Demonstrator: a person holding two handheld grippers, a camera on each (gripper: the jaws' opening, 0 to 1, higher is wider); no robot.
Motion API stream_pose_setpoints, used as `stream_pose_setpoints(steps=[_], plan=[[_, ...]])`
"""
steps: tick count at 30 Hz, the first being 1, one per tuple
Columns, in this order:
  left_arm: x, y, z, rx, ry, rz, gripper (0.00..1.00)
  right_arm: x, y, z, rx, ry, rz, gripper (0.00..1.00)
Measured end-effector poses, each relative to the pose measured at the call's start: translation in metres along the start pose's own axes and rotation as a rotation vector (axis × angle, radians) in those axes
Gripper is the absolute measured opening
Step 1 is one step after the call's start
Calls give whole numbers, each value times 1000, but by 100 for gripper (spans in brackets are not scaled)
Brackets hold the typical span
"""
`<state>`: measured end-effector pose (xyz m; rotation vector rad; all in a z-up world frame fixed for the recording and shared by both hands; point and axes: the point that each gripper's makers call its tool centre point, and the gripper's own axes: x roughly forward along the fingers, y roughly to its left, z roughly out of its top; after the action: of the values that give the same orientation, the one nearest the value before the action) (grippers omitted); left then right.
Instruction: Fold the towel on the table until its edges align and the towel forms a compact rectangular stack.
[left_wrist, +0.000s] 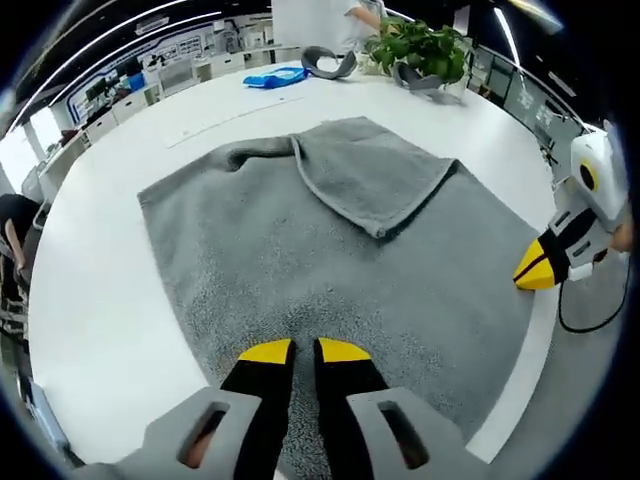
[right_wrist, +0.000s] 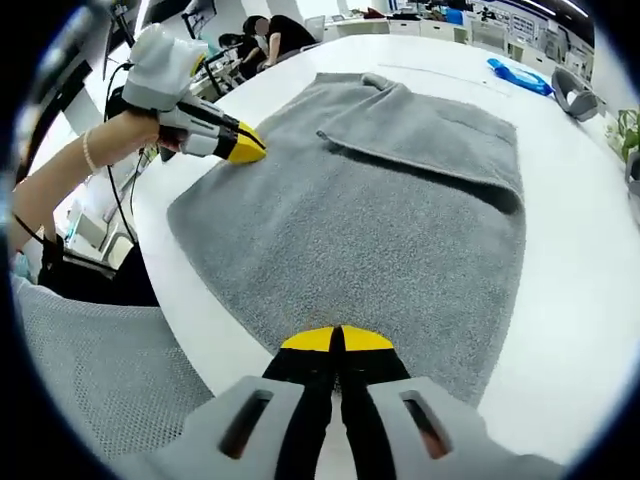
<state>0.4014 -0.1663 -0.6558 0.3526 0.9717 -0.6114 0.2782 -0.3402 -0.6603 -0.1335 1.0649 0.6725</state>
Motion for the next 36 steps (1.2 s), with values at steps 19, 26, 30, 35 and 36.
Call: stream_pose_setpoints(steps=[19, 26, 30, 35, 36], plan=[[3, 1, 4, 30, 40, -34, 7, -17, 14, 111, -259, -255, 14, 0], [4, 1, 4, 19, 39, -40, 7, 1, 22, 151, -352, -298, 25, 6], [4, 0, 4, 22, 44, -34, 7, 23, 18, 155, -424, -263, -11, 9], [4, 1, 4, 24, 38, -34, 7, 46, 6, 160, -427, -257, -58, 9], [4, 1, 4, 23, 37, -34, 7, 50, 5, 161, -426, -254, -58, 10]])
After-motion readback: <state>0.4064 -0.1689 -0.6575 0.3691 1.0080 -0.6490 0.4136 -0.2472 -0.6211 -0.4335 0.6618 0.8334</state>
